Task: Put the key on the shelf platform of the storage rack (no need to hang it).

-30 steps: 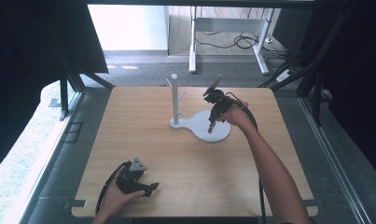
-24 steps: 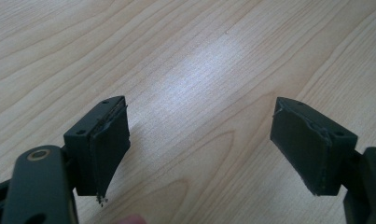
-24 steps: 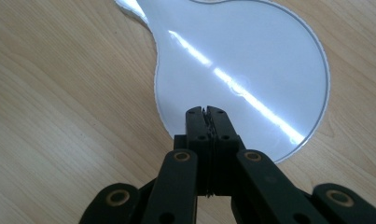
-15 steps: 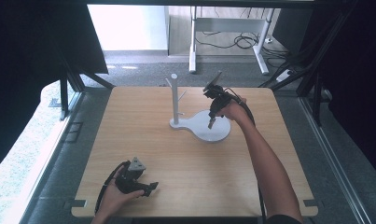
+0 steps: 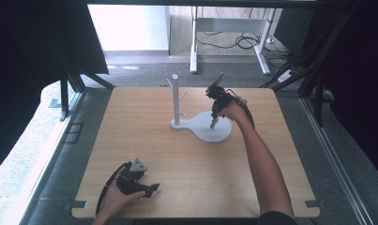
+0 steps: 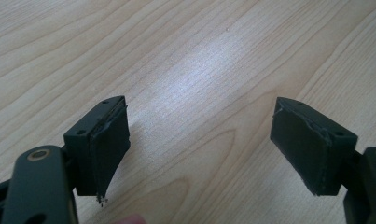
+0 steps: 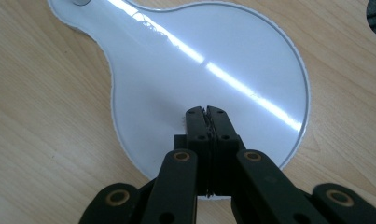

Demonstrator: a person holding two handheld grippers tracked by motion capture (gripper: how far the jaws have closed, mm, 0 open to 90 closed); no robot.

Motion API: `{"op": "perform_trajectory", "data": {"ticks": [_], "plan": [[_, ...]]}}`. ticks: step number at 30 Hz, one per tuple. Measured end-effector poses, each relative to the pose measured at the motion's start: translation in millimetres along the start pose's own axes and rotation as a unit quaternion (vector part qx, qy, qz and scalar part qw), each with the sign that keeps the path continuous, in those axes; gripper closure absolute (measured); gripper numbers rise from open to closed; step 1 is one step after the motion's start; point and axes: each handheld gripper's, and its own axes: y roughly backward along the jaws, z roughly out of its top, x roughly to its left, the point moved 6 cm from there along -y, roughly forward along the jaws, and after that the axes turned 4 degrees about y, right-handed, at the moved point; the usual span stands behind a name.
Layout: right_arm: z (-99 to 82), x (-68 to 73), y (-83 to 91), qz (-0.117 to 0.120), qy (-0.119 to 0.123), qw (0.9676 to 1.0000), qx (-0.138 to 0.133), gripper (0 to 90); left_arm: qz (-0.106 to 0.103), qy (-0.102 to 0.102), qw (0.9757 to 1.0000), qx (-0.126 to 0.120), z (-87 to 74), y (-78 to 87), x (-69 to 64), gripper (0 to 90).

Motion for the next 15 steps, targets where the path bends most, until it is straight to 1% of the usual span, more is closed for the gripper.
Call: {"op": "perform_trajectory", "data": {"ticks": [5,12,13,14,15], "plan": [[0.1,0.1,-6.1,0.002,-0.004,1.0,-0.001,89.5,0.001,0.001,1.0,0.001,-0.4,-0.9,0.1,20.0],[-0.8,-2.1,-16.6,-0.005,-0.003,1.0,-0.006,89.3,0.0,0.0,1.0,0.002,-0.3,-1.4,-1.1,20.0],[-1.3,-2.2,-17.9,-0.005,-0.004,1.0,-0.003,89.3,-0.001,0.0,1.0,0.002,-0.3,-1.7,-1.2,20.0],[-1.6,-3.4,-19.6,-0.007,-0.001,1.0,-0.003,89.2,-0.001,0.001,1.0,0.003,-0.4,-1.9,-1.5,20.0],[-1.9,-3.9,-21.4,-0.009,-0.002,1.0,-0.004,89.1,-0.001,-0.002,1.0,0.003,-0.3,-2.2,-1.3,20.0]]}}
